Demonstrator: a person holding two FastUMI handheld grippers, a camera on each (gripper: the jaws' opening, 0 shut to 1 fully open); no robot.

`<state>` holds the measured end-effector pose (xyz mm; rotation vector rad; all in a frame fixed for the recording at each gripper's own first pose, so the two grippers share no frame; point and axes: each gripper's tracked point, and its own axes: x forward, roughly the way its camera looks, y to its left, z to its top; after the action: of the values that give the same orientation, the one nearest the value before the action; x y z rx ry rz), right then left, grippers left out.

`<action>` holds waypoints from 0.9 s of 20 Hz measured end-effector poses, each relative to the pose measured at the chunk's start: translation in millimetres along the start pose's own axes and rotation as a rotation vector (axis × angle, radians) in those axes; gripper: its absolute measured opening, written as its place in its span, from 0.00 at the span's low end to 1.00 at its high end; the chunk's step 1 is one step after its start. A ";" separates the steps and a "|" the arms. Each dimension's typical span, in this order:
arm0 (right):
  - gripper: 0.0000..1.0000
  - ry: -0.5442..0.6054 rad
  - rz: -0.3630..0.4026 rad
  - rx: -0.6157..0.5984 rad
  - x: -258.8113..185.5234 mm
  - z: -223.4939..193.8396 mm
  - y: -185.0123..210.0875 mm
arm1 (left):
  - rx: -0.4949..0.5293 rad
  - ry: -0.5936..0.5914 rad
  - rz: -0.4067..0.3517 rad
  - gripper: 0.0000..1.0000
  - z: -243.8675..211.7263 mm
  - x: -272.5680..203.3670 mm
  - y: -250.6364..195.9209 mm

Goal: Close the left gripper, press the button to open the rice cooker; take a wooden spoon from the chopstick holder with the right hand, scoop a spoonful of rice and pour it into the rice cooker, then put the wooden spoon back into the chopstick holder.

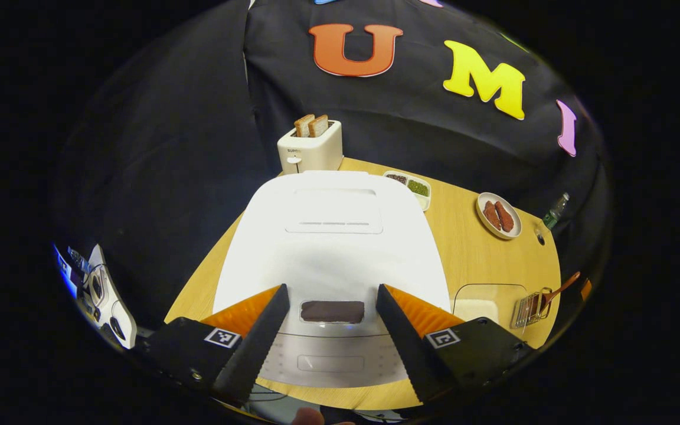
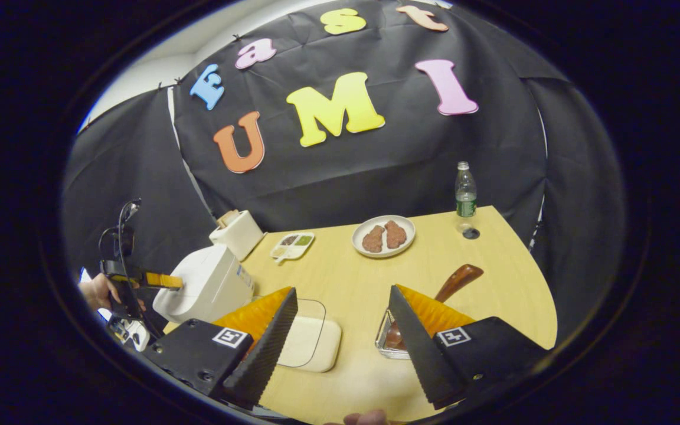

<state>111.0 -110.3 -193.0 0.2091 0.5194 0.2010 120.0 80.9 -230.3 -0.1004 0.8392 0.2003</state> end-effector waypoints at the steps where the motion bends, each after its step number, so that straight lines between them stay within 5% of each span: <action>1: 1.00 -0.009 -0.001 -0.005 -2.1 1.4 1.8 | -0.005 -0.018 0.005 0.97 1.6 -0.5 -0.3; 7: 1.00 -0.100 -0.072 -0.056 -24.9 13.7 15.6 | -0.034 -0.191 -0.084 0.96 23.5 -41.4 -24.2; 18: 1.00 -0.398 -0.162 -0.218 -189.3 48.5 119.0 | 0.039 -0.642 -0.340 0.95 33.0 -279.2 -54.4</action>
<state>-41.4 -49.1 -33.7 -0.0087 0.1157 0.0541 -25.9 -4.8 0.8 -0.1305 0.1780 -0.1053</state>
